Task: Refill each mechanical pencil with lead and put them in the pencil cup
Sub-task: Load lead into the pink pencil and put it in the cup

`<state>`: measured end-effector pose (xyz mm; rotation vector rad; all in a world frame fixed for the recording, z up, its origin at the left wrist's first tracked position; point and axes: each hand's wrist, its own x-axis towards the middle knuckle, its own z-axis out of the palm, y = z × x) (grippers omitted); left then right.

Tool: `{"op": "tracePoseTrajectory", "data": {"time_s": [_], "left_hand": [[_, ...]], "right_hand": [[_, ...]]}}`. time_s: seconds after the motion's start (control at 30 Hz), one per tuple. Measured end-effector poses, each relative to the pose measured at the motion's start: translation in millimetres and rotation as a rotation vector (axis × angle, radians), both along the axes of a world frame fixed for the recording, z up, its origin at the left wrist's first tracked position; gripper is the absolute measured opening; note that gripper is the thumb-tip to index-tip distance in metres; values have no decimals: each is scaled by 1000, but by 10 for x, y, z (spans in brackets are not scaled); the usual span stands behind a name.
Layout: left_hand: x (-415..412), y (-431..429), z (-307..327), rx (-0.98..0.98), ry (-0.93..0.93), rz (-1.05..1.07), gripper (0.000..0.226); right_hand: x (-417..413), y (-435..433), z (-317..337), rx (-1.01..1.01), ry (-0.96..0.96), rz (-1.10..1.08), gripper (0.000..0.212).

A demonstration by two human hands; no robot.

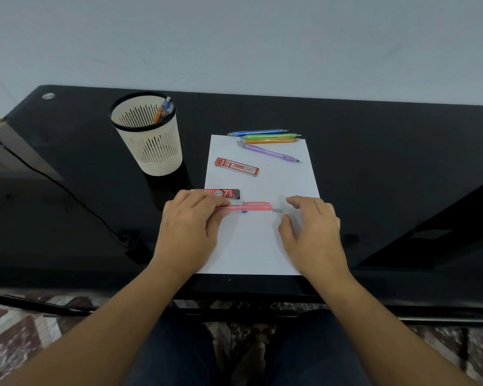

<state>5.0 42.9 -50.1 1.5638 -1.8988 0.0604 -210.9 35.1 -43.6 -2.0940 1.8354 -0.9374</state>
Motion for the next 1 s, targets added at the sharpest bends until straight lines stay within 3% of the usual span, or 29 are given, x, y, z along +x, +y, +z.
{"op": "tracePoseTrajectory", "data": {"time_s": [0.23, 0.43, 0.6, 1.0], "left_hand": [[0, 0, -7, -6, -5, 1, 27], [0, 4, 1, -5, -19, -4, 29], [6, 4, -9, -5, -8, -1, 29], [5, 12, 12, -24, -13, 5, 29]], "right_hand": [[7, -4, 26, 7, 88, 41, 34], [68, 11, 110, -160, 168, 126, 29], [78, -86, 238, -192, 108, 148, 11], [53, -11, 155, -48, -69, 191, 15]]}}
